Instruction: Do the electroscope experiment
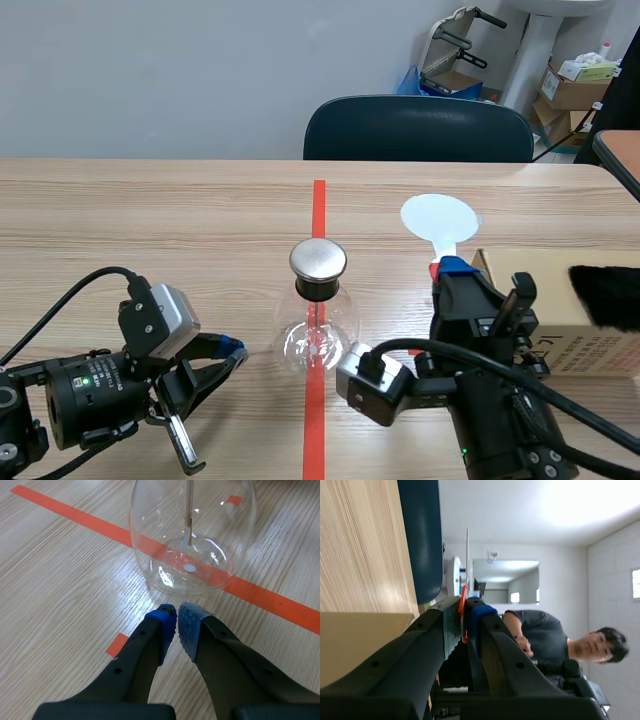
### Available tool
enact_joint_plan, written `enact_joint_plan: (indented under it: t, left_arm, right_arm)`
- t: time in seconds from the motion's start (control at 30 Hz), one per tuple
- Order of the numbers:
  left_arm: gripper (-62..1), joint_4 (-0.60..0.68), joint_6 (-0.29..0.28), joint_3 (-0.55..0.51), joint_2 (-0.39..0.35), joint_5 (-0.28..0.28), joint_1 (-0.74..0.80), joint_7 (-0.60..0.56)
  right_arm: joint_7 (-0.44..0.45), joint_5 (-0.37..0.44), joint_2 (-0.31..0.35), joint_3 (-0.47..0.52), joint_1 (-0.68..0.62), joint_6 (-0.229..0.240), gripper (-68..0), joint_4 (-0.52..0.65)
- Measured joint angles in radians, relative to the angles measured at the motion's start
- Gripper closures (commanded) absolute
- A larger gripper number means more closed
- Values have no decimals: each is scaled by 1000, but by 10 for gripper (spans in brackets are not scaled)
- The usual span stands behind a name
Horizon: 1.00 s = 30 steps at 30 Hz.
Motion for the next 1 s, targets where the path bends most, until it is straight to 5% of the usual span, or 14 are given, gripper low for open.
enact_joint_plan:
  t: [0.67,1.0]
  left_arm:
    - [-66,0,0,0,0,0,0,0]
    - [-66,0,0,0,0,0,0,0]
  right_arm:
    - [423,0,3,0,0,0,-6,0]
    - [460,0,3,0,0,0,-6,0]
